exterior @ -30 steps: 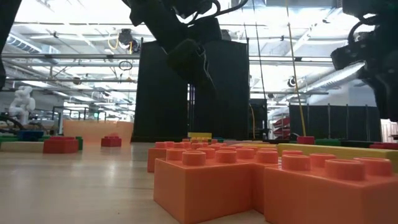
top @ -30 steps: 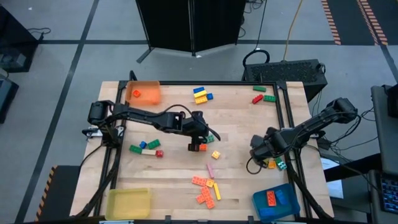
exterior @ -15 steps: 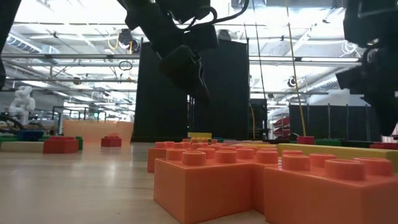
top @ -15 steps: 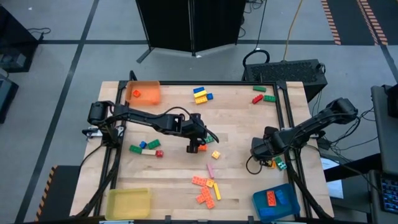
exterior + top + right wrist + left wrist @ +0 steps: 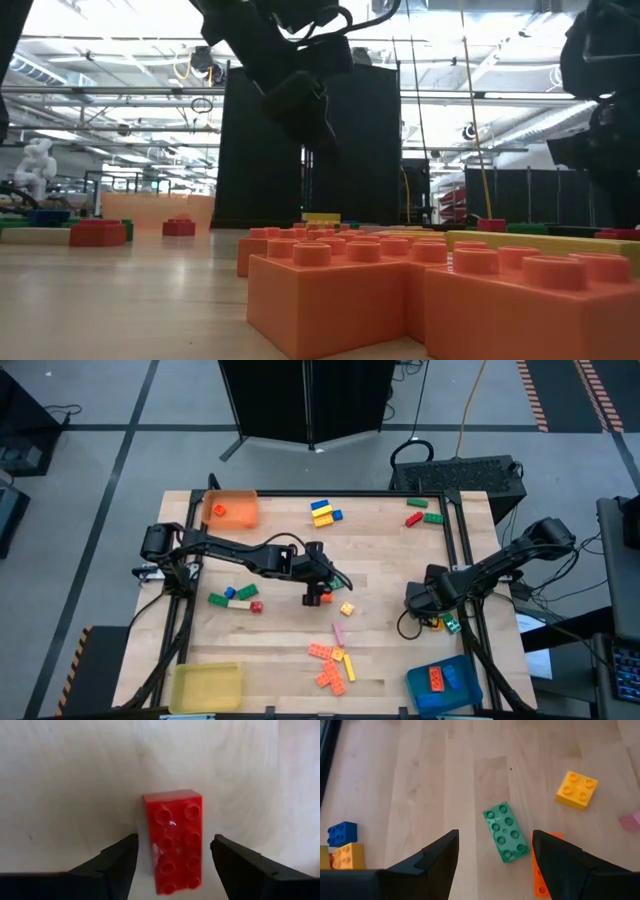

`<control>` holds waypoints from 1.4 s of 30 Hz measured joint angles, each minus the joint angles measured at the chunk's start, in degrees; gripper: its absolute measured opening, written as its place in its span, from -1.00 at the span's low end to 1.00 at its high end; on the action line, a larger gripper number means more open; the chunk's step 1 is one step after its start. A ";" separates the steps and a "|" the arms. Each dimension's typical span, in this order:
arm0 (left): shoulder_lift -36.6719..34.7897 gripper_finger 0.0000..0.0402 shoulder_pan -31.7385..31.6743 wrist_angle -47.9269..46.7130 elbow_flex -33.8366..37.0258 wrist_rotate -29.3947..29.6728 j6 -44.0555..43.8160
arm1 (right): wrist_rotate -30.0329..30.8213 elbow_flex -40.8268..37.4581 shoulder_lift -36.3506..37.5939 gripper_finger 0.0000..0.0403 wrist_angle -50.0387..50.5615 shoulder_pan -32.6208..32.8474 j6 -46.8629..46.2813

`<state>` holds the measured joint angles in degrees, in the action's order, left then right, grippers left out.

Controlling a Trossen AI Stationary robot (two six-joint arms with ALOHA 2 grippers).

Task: Sort blocks by size
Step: Put the red 8 stud game piece into the blue bin

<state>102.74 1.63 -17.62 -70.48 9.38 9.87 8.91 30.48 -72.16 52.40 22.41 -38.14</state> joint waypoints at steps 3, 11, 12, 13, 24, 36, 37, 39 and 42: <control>0.00 0.25 0.01 0.44 0.00 0.12 -0.11 | -0.04 -0.13 0.00 0.08 -1.70 0.01 -0.07; -0.84 0.25 1.57 -1.78 -0.02 4.69 -2.04 | 0.23 -0.13 0.04 -0.30 -10.26 0.00 -0.32; -1.25 0.25 1.93 -2.14 -0.02 6.02 -2.02 | 0.48 -0.13 0.04 -0.33 -11.75 0.00 0.04; -1.59 0.25 2.25 -2.77 -0.02 7.13 -1.98 | 1.04 -0.13 0.04 -0.36 -13.34 0.01 0.43; -11.64 0.25 3.00 23.54 16.48 5.65 -1.65 | 13.38 -0.11 0.02 -0.30 -33.84 0.02 6.40; -19.01 0.25 2.91 51.29 33.42 -0.27 -2.04 | 21.13 -0.11 0.02 -0.31 -69.58 -3.35 24.29; -18.59 0.25 2.90 51.85 33.42 -1.34 -2.05 | 21.04 -0.13 0.02 -0.31 -72.81 -3.84 25.83; -17.49 0.25 2.89 54.74 33.42 -3.78 -2.08 | 20.79 -0.09 0.02 -0.31 -78.33 -4.71 28.76; -15.55 0.25 2.91 57.29 33.46 -7.85 -2.08 | 18.41 -0.11 0.02 -0.31 -84.08 -5.94 31.86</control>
<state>87.19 4.54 39.66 -37.02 1.53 7.79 27.32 30.37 -72.14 -31.67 16.48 -6.28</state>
